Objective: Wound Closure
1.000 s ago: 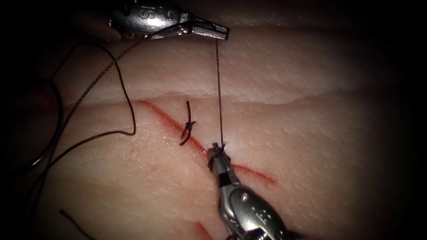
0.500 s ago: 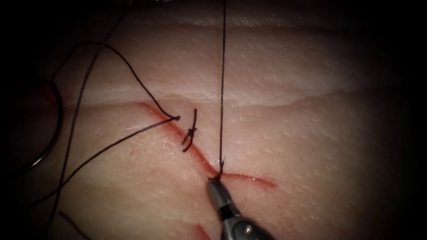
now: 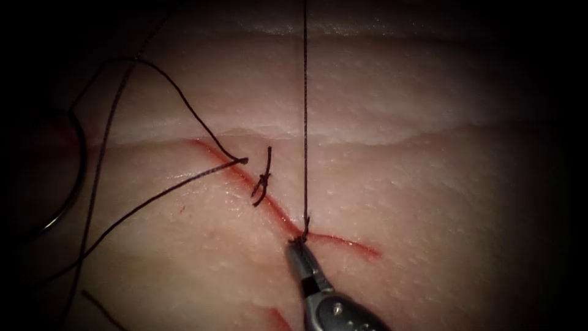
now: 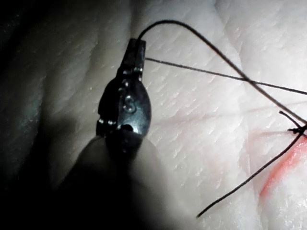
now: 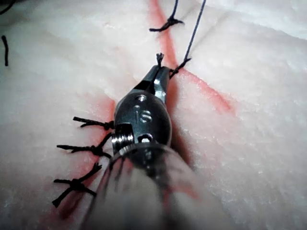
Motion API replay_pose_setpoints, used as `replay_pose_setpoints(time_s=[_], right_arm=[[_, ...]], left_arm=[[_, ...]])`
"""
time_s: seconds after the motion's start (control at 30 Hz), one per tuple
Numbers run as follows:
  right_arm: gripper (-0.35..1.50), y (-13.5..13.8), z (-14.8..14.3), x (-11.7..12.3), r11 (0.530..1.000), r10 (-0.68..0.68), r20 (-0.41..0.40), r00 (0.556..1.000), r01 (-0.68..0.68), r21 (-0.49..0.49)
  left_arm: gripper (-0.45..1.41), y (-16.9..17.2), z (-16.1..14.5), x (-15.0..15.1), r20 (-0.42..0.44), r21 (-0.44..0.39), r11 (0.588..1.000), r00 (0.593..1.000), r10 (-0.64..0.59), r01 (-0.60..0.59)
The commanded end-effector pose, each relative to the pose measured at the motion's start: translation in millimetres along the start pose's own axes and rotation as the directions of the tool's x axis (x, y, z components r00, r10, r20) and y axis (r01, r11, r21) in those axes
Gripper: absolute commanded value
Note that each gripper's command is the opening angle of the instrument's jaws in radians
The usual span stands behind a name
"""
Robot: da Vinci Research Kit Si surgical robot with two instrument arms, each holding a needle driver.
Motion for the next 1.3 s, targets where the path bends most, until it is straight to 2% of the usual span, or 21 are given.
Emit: replay_pose_setpoints(time_s=[0.03, 0.2, 0.43, 0.7, 0.73, 0.77, 0.83, 0.93, 1.03, 1.2, 1.3], right_arm=[[-0.35, -0.4, 0.8, 0.6, 0.999, -0.040, -0.006, 0.999, 0.040, -0.002], [-0.35, -0.9, 0.8, 0.4, 0.988, -0.154, -0.003, 0.988, 0.154, -0.007], [-0.35, -1.9, 1.3, -0.1, 0.952, -0.299, -0.022, 0.954, 0.300, 0.056], [-0.35, -2.2, 1.2, 0.0, 0.944, -0.318, -0.028, 0.948, 0.319, 0.080], [-0.23, -2.1, 1.2, 0.1, 0.948, -0.306, -0.028, 0.952, 0.307, 0.080], [0.42, -2.1, 1.3, 0.3, 0.956, -0.281, -0.031, 0.959, 0.282, 0.080], [1.26, -1.8, 1.3, 0.9, 0.978, -0.174, -0.055, 0.983, 0.179, 0.105], [1.36, -1.6, 1.3, 1.4, 0.978, -0.135, -0.067, 0.989, 0.144, 0.152], [1.47, -1.2, 0.8, 2.8, 0.971, -0.087, -0.088, 0.992, 0.104, 0.217], [1.47, -1.0, -0.6, 5.1, 0.955, -0.029, -0.135, 0.990, 0.067, 0.290], [1.43, -0.7, -1.4, 6.6, 0.941, -0.008, -0.130, 0.991, 0.052, 0.333]], left_arm=[[-0.45, -0.7, 0.6, 0.0, -0.006, 0.005, 1.000, 1.000, 0.007, -0.007], [-0.45, -0.8, 0.4, 0.2, -0.007, 0.017, 1.000, 1.000, 0.010, -0.010], [-0.45, -0.8, 0.5, 0.2, -0.001, 0.023, 1.000, 1.000, 0.013, -0.013], [-0.45, -0.4, 0.6, 0.1, 0.003, 0.025, 1.000, 1.000, 0.013, -0.013], [-0.45, -0.3, 0.7, 0.1, 0.004, 0.025, 1.000, 1.000, 0.013, -0.013], [-0.45, 0.0, 0.7, 0.2, 0.003, 0.022, 1.000, 1.000, 0.014, -0.014], [-0.45, 0.9, 0.5, 0.4, -0.004, 0.009, 1.000, 1.000, 0.014, -0.014], [-0.45, 1.7, 0.2, 0.7, -0.007, 0.000, 1.000, 1.000, 0.013, -0.013], [-0.45, 4.2, -0.5, 1.5, -0.023, -0.027, 1.000, 1.000, 0.006, -0.007], [-0.45, 8.2, -1.5, 2.8, -0.053, -0.063, 0.998, 0.999, -0.007, 0.004], [-0.45, 10.7, -2.2, 3.9, -0.059, -0.083, 0.997, 0.998, -0.008, 0.003]])
